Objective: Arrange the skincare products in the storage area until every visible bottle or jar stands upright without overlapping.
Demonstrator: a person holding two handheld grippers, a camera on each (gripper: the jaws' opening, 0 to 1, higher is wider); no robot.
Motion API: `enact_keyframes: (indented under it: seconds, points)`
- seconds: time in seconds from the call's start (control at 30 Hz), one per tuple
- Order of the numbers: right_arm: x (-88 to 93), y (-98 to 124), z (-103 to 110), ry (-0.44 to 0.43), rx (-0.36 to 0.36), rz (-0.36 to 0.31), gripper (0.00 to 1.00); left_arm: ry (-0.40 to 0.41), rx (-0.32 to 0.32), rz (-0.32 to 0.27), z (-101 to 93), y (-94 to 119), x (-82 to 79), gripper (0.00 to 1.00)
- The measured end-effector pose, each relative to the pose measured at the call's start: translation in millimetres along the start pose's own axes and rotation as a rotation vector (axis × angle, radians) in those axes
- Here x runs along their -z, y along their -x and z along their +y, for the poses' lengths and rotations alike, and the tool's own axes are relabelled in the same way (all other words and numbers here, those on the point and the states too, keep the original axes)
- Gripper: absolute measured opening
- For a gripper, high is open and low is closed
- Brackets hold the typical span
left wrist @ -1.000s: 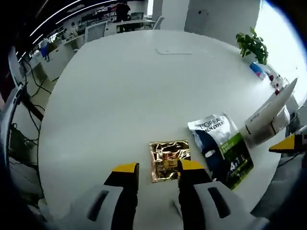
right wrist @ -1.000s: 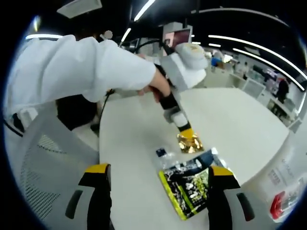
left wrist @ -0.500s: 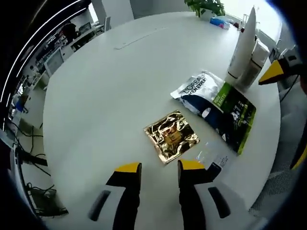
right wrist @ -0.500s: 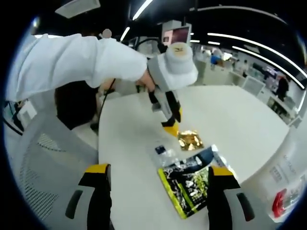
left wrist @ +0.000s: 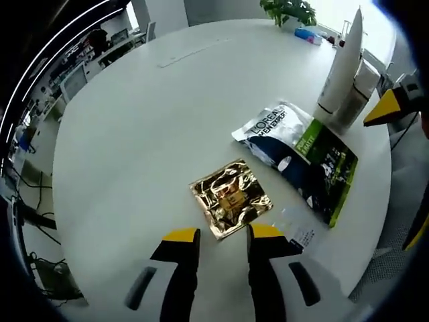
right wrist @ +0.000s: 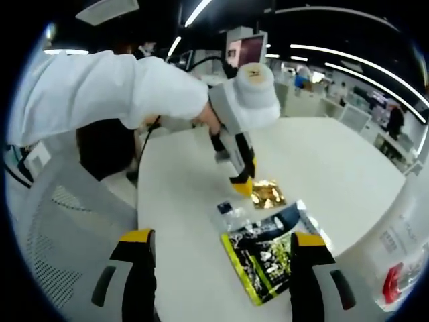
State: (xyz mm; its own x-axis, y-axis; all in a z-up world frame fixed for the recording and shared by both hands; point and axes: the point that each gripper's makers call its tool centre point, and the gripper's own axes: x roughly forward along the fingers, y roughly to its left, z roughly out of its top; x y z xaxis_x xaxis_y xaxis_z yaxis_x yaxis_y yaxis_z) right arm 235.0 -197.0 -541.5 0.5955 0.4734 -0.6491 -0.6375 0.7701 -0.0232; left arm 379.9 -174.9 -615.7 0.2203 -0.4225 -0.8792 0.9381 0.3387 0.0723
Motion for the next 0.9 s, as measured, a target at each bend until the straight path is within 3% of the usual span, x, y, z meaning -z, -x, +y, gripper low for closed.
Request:
enact_keyframes:
  seconds: [0.07, 0.4, 0.9]
  points:
    - [0.8, -0.4, 0.4, 0.000, -0.002, 0.003, 0.78, 0.047, 0.006, 0.000, -0.6, -1.3, 0.0, 0.29]
    - [2.3, 0.2, -0.2, -0.001, 0.001, 0.009, 0.78, 0.081, 0.005, -0.006, -4.9, -3.2, -4.3, 0.29]
    - [2.6, 0.0, -0.3, 0.002, 0.002, 0.014, 0.78, 0.070, 0.012, -0.011, -5.0, -7.0, -8.6, 0.29]
